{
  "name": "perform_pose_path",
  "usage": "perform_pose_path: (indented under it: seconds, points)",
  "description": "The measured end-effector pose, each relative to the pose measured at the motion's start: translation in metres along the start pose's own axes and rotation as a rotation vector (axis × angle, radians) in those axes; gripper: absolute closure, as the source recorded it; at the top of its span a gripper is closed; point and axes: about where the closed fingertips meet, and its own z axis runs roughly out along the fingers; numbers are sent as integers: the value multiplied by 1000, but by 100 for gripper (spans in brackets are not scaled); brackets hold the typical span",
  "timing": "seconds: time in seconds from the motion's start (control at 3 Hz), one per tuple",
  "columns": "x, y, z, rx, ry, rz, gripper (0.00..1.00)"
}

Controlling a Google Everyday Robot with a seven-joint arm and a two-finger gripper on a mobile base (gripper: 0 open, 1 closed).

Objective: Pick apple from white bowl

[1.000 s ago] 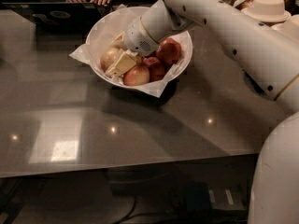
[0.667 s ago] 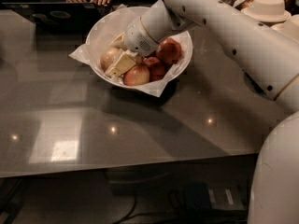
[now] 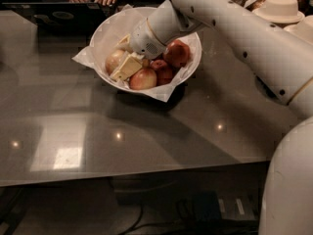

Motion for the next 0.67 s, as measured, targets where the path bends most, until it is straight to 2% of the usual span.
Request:
perform_pose_path:
  seconds: [0.67]
  points:
    - [-13, -4, -23, 12, -34, -13, 100]
